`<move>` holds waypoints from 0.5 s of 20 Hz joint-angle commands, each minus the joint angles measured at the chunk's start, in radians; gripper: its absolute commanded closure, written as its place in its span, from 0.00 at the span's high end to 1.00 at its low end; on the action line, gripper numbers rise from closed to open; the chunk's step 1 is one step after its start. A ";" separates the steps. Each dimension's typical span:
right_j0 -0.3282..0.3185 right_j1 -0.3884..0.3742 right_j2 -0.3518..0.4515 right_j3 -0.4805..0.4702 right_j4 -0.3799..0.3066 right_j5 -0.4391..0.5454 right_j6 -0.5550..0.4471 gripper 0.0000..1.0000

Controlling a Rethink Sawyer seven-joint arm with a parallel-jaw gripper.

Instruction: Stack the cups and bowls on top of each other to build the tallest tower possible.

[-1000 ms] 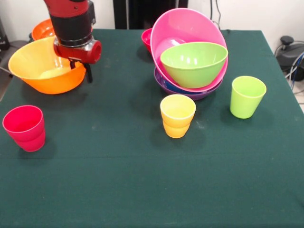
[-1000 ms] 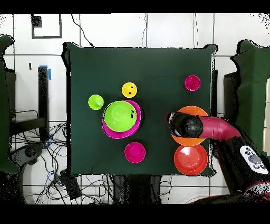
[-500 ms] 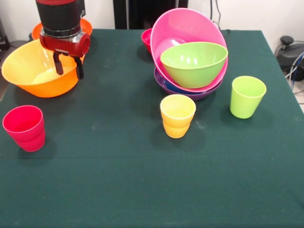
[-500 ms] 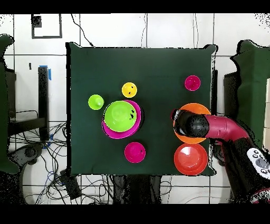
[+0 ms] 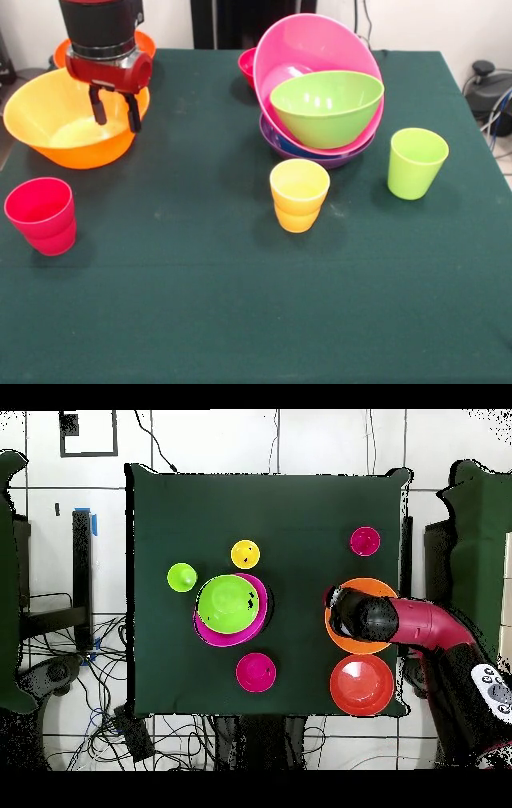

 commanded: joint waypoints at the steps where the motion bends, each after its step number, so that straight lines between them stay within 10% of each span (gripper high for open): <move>1: 0.018 -0.073 0.096 0.036 0.078 0.164 -0.121 1.00; 9: 0.017 -0.040 0.082 0.028 0.058 0.134 -0.118 1.00; 10: 0.017 -0.040 0.080 0.029 0.058 0.135 -0.116 0.00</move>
